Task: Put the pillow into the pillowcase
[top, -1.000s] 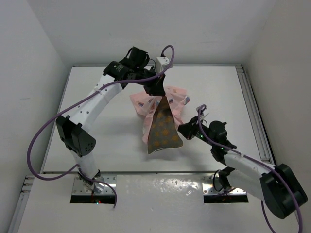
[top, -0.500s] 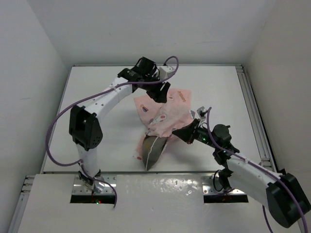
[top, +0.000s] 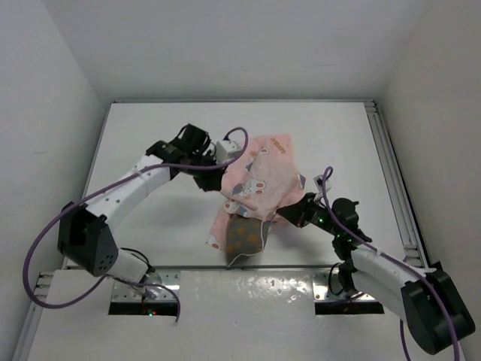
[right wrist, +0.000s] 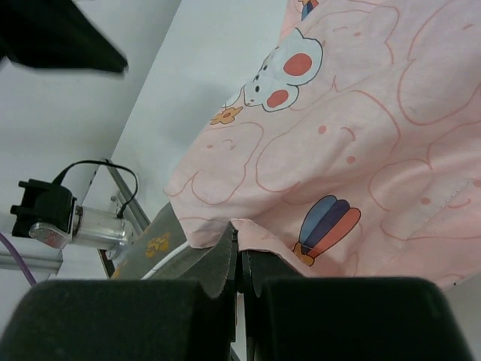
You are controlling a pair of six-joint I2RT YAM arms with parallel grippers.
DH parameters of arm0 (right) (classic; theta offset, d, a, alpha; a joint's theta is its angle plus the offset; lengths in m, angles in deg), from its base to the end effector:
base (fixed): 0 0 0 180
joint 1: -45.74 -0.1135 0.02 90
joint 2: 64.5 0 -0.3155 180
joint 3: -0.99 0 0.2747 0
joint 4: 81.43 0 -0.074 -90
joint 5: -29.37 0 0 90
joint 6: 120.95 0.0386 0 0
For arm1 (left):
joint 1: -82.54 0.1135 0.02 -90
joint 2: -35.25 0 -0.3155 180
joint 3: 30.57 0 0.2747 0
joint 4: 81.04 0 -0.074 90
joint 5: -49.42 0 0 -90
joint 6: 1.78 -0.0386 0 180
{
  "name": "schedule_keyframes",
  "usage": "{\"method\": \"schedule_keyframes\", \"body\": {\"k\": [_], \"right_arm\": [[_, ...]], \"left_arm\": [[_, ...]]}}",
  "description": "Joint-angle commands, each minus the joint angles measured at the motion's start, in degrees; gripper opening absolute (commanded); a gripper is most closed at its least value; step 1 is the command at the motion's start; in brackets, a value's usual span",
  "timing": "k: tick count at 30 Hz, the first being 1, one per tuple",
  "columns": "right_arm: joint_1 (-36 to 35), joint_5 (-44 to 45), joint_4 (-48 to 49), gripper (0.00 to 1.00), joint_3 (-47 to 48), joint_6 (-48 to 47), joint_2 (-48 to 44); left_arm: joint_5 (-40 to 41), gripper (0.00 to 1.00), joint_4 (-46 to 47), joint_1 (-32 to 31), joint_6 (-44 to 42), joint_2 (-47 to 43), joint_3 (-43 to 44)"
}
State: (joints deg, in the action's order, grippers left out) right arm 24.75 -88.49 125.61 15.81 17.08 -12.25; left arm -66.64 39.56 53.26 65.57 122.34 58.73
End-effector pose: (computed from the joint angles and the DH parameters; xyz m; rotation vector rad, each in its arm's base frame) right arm 0.1348 0.0711 0.1765 0.0617 1.9187 1.2718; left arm 0.2860 -0.1798 0.3478 1.2620 2.1980 -0.6273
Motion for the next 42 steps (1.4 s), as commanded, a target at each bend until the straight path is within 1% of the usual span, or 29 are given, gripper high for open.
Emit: {"method": "schedule_keyframes", "body": {"k": [1,3,4,6,7,9,11,14,15,17,19,23,25,26,27,28,30,31,32,33,34,35,36,37,38,39,40,41,42], "right_arm": [[0.52,2.02,-1.24,0.00,-0.53,-0.92,-2.24],[0.51,2.45,-3.79,0.00,0.00,-1.71,-3.63],[0.43,2.72,-4.41,0.00,0.17,-1.89,-4.08],[0.34,3.24,-5.55,0.00,0.35,-2.24,-5.13],[0.17,3.77,-6.17,0.00,0.44,-2.33,-6.01],[0.16,4.56,-8.01,0.00,0.61,-2.85,-7.07],[0.25,5.79,-9.68,0.00,0.88,-3.29,-8.74],[0.16,7.37,-11.09,0.00,0.79,-3.64,-10.85],[0.16,7.73,-11.62,0.00,0.79,-3.91,-11.37],[0.25,8.43,-14.42,0.00,1.23,-4.70,-13.22],[0.34,8.78,-18.36,0.00,2.46,-6.10,-15.23],[0.16,9.40,-23.30,0.00,3.69,-7.43,-17.96],[0.16,9.84,-24.45,0.00,3.34,-6.99,-18.93],[0.16,10.27,-24.54,0.00,2.73,-6.64,-20.16],[0.16,10.54,-24.46,0.00,2.38,-5.59,-21.04],[0.16,10.98,-24.02,0.00,1.85,-5.06,-21.83],[0.16,12.12,-24.01,0.00,0.97,-4.44,-24.12],[0.16,12.56,-24.71,0.00,1.32,-4.70,-24.56],[0.16,12.82,-25.59,0.00,1.75,-4.87,-25.00],[0.16,13.26,-28.03,0.00,3.59,-5.40,-24.92],[0.16,13.35,-29.36,0.00,4.91,-5.66,-24.83],[0.16,13.44,-32.16,0.00,8.32,-6.54,-24.22],[0.16,13.44,-33.41,0.00,10.44,-6.98,-23.86],[0.16,13.18,-34.29,0.00,12.90,-7.25,-23.43],[0.25,12.83,-35.17,0.00,15.18,-7.68,-22.90],[0.16,12.83,-36.66,0.00,20.51,-8.56,-21.68],[0.34,12.91,-37.28,0.00,23.26,-8.92,-21.05],[0.34,12.92,-37.90,0.00,28.43,-9.35,-20.09],[0.43,12.57,-38.77,0.00,30.83,-10.14,-19.04]], "left_arm": [[1.19,0.03,-0.95,0.89,-2.49,-3.84,-12.76],[1.63,0.25,1.25,0.63,-1.08,-5.60,-19.17],[1.72,0.49,4.48,0.54,-0.29,-6.14,-20.68],[2.33,0.67,8.10,1.06,2.17,-7.45,-23.32],[2.33,0.70,12.55,1.59,3.05,-7.81,-24.03],[1.37,0.74,16.45,2.12,4.80,-7.55,-25.79],[-2.38,0.75,18.13,2.12,5.86,-5.80,-26.41],[-6.00,0.77,21.19,0.72,11.12,-0.80,-27.46],[-6.89,0.77,23.99,0.10,12.79,0.00,-28.34],[-4.89,0.76,25.77,-2.36,17.09,3.15,-29.83],[-1.90,0.74,26.39,-2.80,18.60,4.84,-30.63],[-5.65,0.71,28.58,-2.89,20.63,5.90,-33.43],[-8.29,0.63,30.34,-4.29,21.86,5.72,-35.10],[-8.56,0.43,30.70,-4.73,21.86,5.90,-35.03],[-8.56,0.19,30.53,-4.56,22.04,6.07,-34.76],[-8.48,0.02,30.26,-4.30,22.13,6.42,-34.07],[-11.70,0.00,29.83,-2.20,22.13,6.25,-33.10],[-13.29,0.00,29.39,-1.14,23.95,5.47,-31.26],[-14.96,0.00,26.77,0.17,23.89,4.85,-30.03],[-16.46,0.00,24.05,2.88,23.10,4.24,-27.93],[-18.91,0.00,20.80,4.13,18.31,3.62,-22.08],[-21.28,0.00,12.16,6.92,15.48,2.48,-14.80],[-22.53,0.00,7.20,8.43,12.58,2.04,-10.89],[-24.11,0.00,2.27,9.84,5.93,1.51,-7.11],[-25.17,0.00,-7.96,11.33,2.04,1.33,-3.33],[-26.22,0.00,-12.93,13.96,-1.22,1.24,0.44],[-27.19,0.00,-16.72,14.94,-6.91,0.98,6.49],[-27.28,0.00,-22.42,16.60,-8.97,0.98,8.98],[-27.29,0.00,-24.56,17.06,-10.38,0.89,11.44]]}}
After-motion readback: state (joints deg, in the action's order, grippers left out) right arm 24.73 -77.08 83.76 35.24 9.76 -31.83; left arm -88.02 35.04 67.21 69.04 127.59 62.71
